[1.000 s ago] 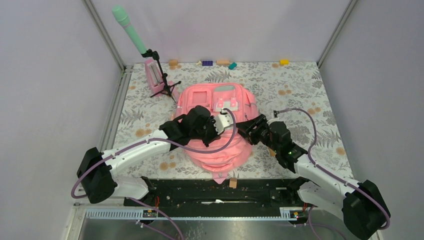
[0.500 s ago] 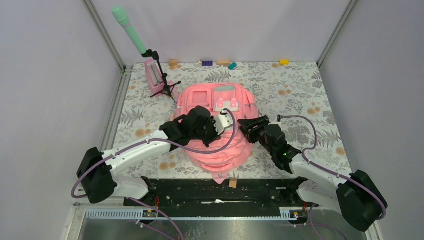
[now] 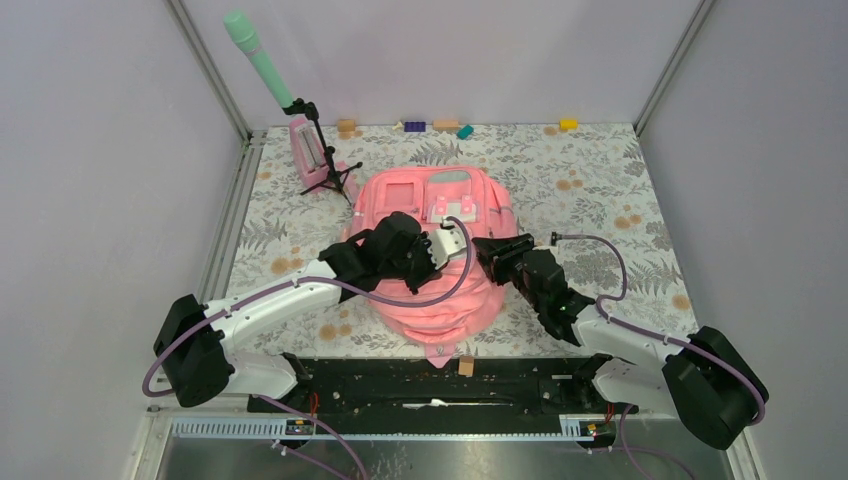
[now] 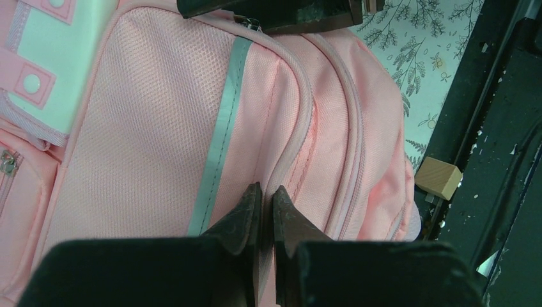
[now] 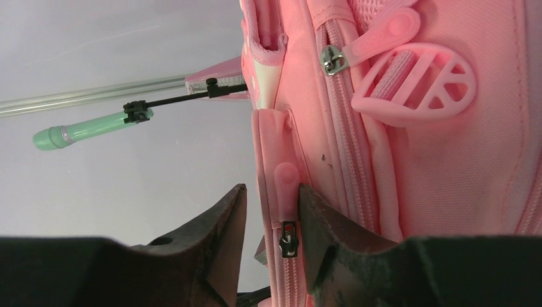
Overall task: Pack the student bag
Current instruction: Unzip the student bag at the center of the board.
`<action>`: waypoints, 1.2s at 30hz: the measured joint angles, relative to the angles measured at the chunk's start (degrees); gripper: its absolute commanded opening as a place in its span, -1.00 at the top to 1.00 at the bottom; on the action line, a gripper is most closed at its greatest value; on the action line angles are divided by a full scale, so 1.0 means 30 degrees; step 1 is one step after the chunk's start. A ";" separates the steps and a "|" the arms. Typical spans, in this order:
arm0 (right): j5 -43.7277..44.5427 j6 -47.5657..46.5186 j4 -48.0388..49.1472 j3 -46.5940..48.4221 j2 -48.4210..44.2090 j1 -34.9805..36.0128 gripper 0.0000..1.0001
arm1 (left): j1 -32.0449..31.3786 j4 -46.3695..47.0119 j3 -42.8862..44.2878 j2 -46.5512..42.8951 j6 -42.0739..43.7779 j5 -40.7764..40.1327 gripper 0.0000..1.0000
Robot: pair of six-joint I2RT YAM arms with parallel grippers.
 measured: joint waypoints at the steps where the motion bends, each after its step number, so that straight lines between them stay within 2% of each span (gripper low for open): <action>1: 0.0138 -0.0007 -0.0007 0.0000 0.0000 0.0029 0.24 | 0.0000 0.0022 0.0000 0.0000 0.0000 0.0000 1.00; 8: 0.1581 -0.0036 -0.0095 -0.0066 -0.0175 0.0160 0.23 | 0.0000 0.0095 0.0000 0.0022 0.0000 0.0007 1.00; 12: 0.2390 -0.0080 0.0051 -0.0211 -0.0168 0.0160 0.35 | 0.0000 0.0095 0.0000 0.0022 0.0000 0.0007 1.00; 18: 0.2484 -0.0160 0.0481 -0.0226 0.0393 0.0168 0.42 | 0.0000 0.0095 0.0000 0.0029 0.0000 0.0000 1.00; 32: 0.2266 -0.1231 0.0831 -0.0415 0.0138 0.0168 0.37 | 0.0000 0.0095 0.0007 0.0277 -0.0007 -0.0015 1.00; 36: 0.2244 -0.1668 0.0444 -0.0488 -0.0379 0.0168 0.30 | 0.0000 0.0095 0.0007 0.0277 -0.0015 -0.0015 1.00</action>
